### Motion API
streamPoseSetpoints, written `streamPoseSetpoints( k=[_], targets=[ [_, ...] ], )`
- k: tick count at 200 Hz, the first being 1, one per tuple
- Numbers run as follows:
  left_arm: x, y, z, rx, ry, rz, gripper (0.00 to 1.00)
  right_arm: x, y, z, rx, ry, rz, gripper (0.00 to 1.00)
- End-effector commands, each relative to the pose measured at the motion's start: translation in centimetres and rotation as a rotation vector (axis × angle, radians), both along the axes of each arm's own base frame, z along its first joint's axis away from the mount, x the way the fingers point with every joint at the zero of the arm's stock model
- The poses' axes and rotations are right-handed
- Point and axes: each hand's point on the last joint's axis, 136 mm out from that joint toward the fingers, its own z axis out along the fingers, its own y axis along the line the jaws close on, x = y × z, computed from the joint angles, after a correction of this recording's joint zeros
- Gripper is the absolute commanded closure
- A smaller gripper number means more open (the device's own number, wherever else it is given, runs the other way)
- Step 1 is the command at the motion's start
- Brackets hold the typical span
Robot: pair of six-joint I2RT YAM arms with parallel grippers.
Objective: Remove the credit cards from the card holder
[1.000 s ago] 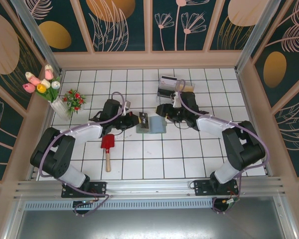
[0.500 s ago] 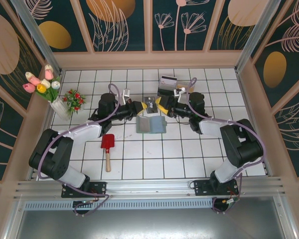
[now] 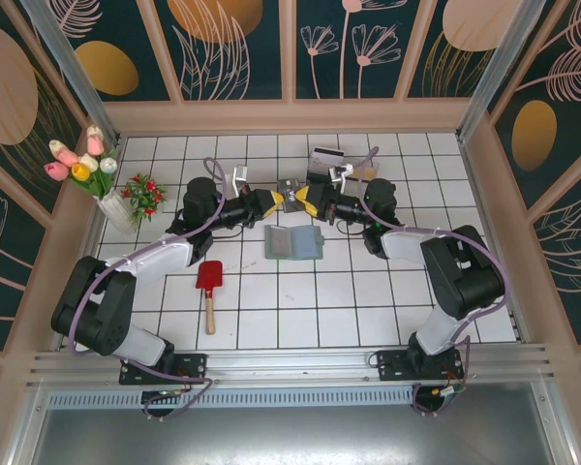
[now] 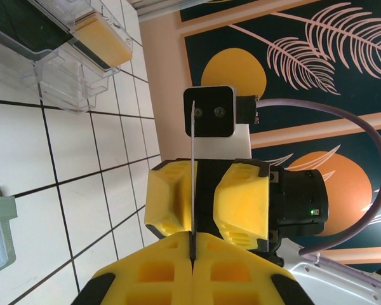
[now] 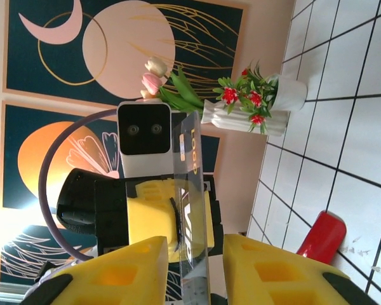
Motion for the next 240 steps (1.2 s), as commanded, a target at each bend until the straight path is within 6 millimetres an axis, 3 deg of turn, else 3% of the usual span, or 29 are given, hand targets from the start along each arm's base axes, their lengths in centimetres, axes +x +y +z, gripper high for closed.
streamPoseSetpoints(
  k=[1,40,50,72,106,143,173,219,240],
  targets=[
    [0.1,0.1,2.8,-0.032,-0.069,-0.009,1.0,-0.3,0.5,1.9,0.035,-0.081,0.033,0.76],
    [0.4,0.6,1.8,-0.007,-0.026,0.013,1.0,0.2,0.5,1.1,-0.014,-0.084,0.021,0.99],
    [0.6,1.1,1.2,0.02,-0.013,0.029,0.9,0.4,0.5,0.9,-0.038,-0.099,0.016,1.0],
    [1.1,2.5,-0.5,0.118,0.017,0.08,0.51,1.6,-0.4,0.2,-0.139,-0.152,-0.028,1.0],
    [1.9,6.1,-4.5,0.358,0.061,0.208,0.23,4.6,-2.8,-1.2,-0.426,-0.311,-0.128,1.0],
    [2.1,10.2,-7.6,0.591,0.071,0.359,0.09,7.5,-4.8,0.5,-0.663,-0.574,-0.204,1.0],
    [1.8,12.5,-9.5,0.721,0.085,0.419,0.01,9.7,-6.0,0.5,-0.868,-0.758,-0.186,1.0],
    [1.4,12.9,-10.4,0.754,0.049,0.412,0.02,11.7,-6.8,0.1,-1.076,-1.028,-0.078,1.0],
    [1.4,12.9,-10.9,0.759,0.05,0.403,0.02,12.6,-6.9,-1.1,-1.156,-1.115,0.016,1.0]
  ],
)
